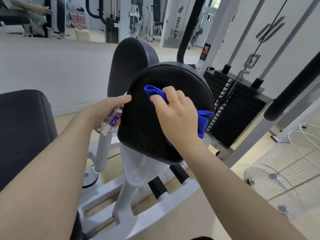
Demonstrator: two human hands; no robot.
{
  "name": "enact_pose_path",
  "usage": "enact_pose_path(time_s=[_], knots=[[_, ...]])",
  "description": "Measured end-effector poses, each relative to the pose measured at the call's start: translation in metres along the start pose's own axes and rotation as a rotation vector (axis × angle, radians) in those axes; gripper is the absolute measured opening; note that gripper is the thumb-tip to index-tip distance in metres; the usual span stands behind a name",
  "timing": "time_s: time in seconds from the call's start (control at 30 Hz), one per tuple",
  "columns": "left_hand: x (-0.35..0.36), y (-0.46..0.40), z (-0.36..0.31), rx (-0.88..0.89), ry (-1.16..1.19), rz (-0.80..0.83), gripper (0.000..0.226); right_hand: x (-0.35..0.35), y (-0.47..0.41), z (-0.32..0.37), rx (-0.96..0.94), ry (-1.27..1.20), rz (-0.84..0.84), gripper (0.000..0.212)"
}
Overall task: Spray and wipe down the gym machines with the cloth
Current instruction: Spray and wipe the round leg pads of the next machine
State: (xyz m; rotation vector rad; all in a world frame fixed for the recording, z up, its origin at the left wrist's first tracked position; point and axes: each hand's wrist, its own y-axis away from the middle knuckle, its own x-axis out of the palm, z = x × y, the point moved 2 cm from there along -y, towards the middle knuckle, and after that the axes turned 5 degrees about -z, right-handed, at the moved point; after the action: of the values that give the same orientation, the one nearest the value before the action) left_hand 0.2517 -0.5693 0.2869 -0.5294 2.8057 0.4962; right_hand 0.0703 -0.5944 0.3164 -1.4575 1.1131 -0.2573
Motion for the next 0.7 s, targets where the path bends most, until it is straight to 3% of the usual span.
enact_pose_path(time_s=[0.13, 0.3, 0.53, 0.63, 0.7], knots=[[0.003, -0.020, 0.002, 0.026, -0.031, 0.141, 0.073, -0.020, 0.027, -0.024, 0.080, 0.113, -0.077, 0.012], [0.001, -0.031, 0.004, 0.086, -0.051, 0.205, 0.075, -0.015, 0.038, -0.019, -0.024, 0.184, 0.001, 0.011], [-0.006, -0.034, 0.007, 0.190, -0.004, 0.129, 0.036, -0.006, 0.000, -0.011, 0.109, 0.216, -0.129, 0.009], [-0.004, -0.032, 0.008, 0.317, 0.008, 0.146, 0.036, 0.012, 0.026, 0.020, -0.190, 0.210, 0.018, 0.015], [-0.003, -0.031, 0.010, 0.368, -0.025, 0.167, 0.038, 0.012, 0.025, 0.018, -0.275, 0.204, 0.085, 0.018]])
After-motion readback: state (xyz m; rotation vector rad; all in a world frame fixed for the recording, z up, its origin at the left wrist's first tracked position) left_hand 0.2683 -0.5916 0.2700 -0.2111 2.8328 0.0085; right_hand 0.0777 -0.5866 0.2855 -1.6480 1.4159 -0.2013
